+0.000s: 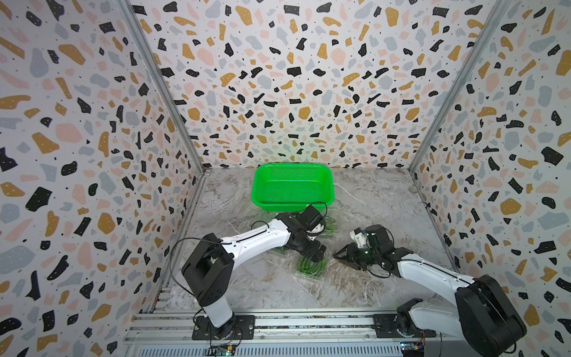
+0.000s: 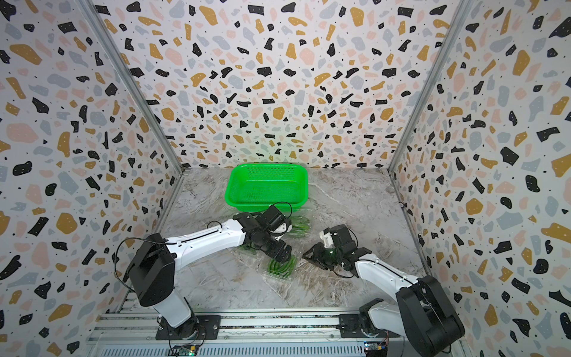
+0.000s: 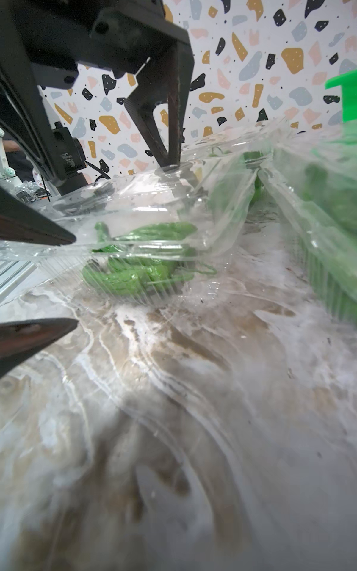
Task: Take small green peppers out of containers
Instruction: Open the packing box at the center of the board.
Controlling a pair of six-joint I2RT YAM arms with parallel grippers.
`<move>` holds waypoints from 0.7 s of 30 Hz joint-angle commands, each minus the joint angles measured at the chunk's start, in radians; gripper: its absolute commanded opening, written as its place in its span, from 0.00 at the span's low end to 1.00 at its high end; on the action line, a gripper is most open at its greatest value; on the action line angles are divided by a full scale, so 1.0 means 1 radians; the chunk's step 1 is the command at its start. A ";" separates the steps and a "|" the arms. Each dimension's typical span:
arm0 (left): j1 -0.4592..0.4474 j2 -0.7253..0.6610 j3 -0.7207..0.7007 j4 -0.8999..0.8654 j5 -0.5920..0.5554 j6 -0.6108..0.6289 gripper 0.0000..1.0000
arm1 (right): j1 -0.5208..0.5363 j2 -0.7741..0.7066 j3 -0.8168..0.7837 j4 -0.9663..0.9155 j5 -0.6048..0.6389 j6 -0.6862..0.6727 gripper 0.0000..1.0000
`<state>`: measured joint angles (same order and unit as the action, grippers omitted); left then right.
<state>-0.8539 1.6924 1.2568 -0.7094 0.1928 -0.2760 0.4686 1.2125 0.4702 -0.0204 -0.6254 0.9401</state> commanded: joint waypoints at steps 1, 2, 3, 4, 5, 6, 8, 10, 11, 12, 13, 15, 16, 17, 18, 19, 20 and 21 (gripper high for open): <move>-0.006 0.010 0.013 0.013 0.018 -0.007 0.96 | 0.021 0.007 0.054 0.008 -0.007 -0.030 0.40; -0.005 0.011 0.012 0.013 0.017 -0.005 0.96 | 0.025 0.010 0.058 0.000 -0.003 -0.033 0.40; -0.005 0.012 0.013 0.011 0.017 -0.005 0.96 | 0.027 0.011 0.062 -0.006 0.001 -0.038 0.40; -0.005 0.012 0.012 0.010 0.016 -0.004 0.96 | 0.027 0.011 0.063 -0.010 0.004 -0.039 0.40; -0.006 0.011 0.010 0.011 0.017 -0.004 0.96 | 0.027 0.012 0.062 -0.010 0.003 -0.040 0.40; -0.006 0.008 0.007 0.013 0.019 -0.005 0.96 | 0.027 0.016 0.062 -0.010 0.004 -0.041 0.40; -0.006 0.004 0.001 0.019 0.025 -0.007 0.96 | 0.029 0.033 0.062 -0.010 0.001 -0.047 0.39; -0.006 0.001 -0.003 0.026 0.027 -0.007 0.96 | 0.032 0.052 0.065 -0.010 0.003 -0.055 0.36; -0.006 0.001 -0.004 0.026 0.028 -0.007 0.96 | 0.035 0.060 0.068 -0.010 0.005 -0.058 0.35; -0.006 0.003 -0.005 0.027 0.031 -0.008 0.96 | 0.036 0.070 0.070 -0.012 0.009 -0.064 0.34; -0.005 0.004 -0.003 0.028 0.035 -0.007 0.96 | 0.037 0.079 0.074 -0.010 0.010 -0.068 0.34; -0.005 0.004 -0.003 0.035 0.045 -0.008 0.96 | 0.043 0.091 0.083 -0.005 0.011 -0.074 0.34; -0.006 0.004 -0.003 0.039 0.051 -0.010 0.96 | 0.048 0.096 0.091 0.000 0.012 -0.076 0.34; -0.006 0.003 -0.001 0.042 0.056 -0.012 0.96 | 0.055 0.100 0.099 0.004 0.014 -0.078 0.34; -0.008 0.001 -0.002 0.048 0.062 -0.012 0.96 | 0.067 0.103 0.110 0.006 0.020 -0.084 0.34; -0.008 0.001 0.002 0.051 0.070 -0.013 0.96 | 0.078 0.105 0.121 0.007 0.027 -0.090 0.34; -0.007 0.001 0.004 0.055 0.077 -0.012 0.96 | 0.088 0.108 0.132 0.005 0.031 -0.097 0.34; -0.007 0.003 0.008 0.058 0.088 -0.011 0.96 | 0.096 0.110 0.141 0.004 0.038 -0.104 0.34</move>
<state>-0.8539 1.6928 1.2568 -0.6872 0.2260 -0.2817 0.5407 1.3239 0.5583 -0.0261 -0.6033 0.8734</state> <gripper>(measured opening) 0.962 0.340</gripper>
